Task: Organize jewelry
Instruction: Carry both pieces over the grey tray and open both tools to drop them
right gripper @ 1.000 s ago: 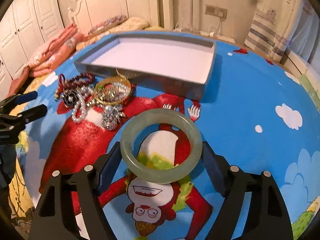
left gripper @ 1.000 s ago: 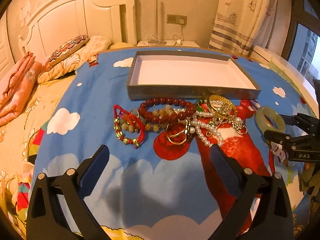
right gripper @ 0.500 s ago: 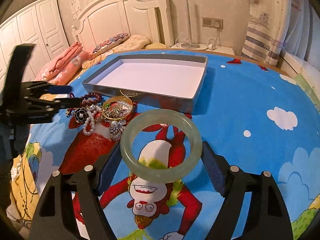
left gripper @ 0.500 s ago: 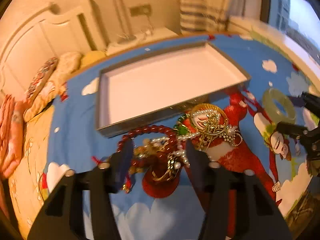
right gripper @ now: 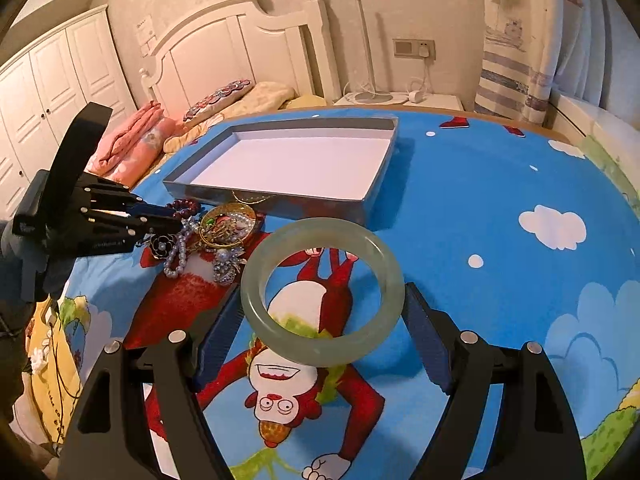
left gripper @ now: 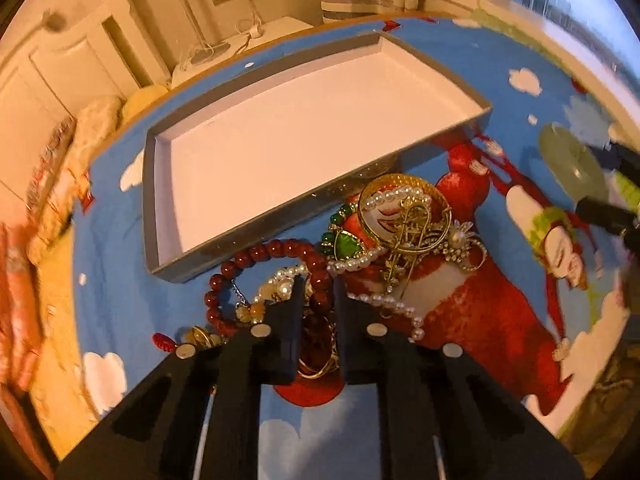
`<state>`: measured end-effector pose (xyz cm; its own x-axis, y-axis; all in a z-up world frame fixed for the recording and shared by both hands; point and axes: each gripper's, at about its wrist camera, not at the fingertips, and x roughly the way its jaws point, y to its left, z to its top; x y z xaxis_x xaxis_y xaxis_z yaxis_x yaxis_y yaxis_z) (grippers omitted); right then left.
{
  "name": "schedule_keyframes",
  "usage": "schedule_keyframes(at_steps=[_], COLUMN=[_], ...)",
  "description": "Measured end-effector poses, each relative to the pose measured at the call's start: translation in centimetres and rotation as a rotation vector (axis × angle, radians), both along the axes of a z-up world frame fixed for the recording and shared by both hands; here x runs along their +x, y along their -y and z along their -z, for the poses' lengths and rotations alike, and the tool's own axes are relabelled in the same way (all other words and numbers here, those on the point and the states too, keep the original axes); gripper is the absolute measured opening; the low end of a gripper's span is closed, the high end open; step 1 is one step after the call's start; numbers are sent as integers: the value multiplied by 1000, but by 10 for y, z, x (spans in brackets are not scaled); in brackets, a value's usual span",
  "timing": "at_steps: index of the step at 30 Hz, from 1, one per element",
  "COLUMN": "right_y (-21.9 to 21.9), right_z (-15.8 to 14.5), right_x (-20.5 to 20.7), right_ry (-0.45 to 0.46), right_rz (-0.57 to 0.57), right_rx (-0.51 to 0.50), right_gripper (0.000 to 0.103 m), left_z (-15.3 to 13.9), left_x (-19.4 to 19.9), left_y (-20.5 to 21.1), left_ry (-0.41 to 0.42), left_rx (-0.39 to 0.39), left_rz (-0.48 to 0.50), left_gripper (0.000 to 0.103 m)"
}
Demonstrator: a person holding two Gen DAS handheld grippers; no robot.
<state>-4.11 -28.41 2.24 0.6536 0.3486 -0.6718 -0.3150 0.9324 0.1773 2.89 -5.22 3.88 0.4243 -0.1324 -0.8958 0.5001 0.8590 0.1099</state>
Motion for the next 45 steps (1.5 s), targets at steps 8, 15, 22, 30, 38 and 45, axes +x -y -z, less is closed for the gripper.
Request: schedule_keyframes(at_steps=[8,15,22,30,38,45], right_y=[-1,-10,-26,-43,-58,-74], right_z=[-9,-19,-30,-32,-22,-5], right_x=[-1,4,23,70,118,162], right_ry=[27,50,73,63,14,-37], right_rz=[1,-11,-35,-43,-46,-40], right_rx=[6,-7,-34,-27,-33,-78], right_gripper=[77,77,77,77,77,77], left_z=[-32,-62,-92,-119,-103,-82], left_x=[-3,2,10,41,84,120], left_y=[-37,-70,-75,-60,-57,-50], left_ry=[31,51,103,154,153,173], left_rx=[-177,-279,-309,-299,-237,-131], left_rz=[-76,-132,-134,-122,-156,-188], left_gripper=[11,11,11,11,11,11])
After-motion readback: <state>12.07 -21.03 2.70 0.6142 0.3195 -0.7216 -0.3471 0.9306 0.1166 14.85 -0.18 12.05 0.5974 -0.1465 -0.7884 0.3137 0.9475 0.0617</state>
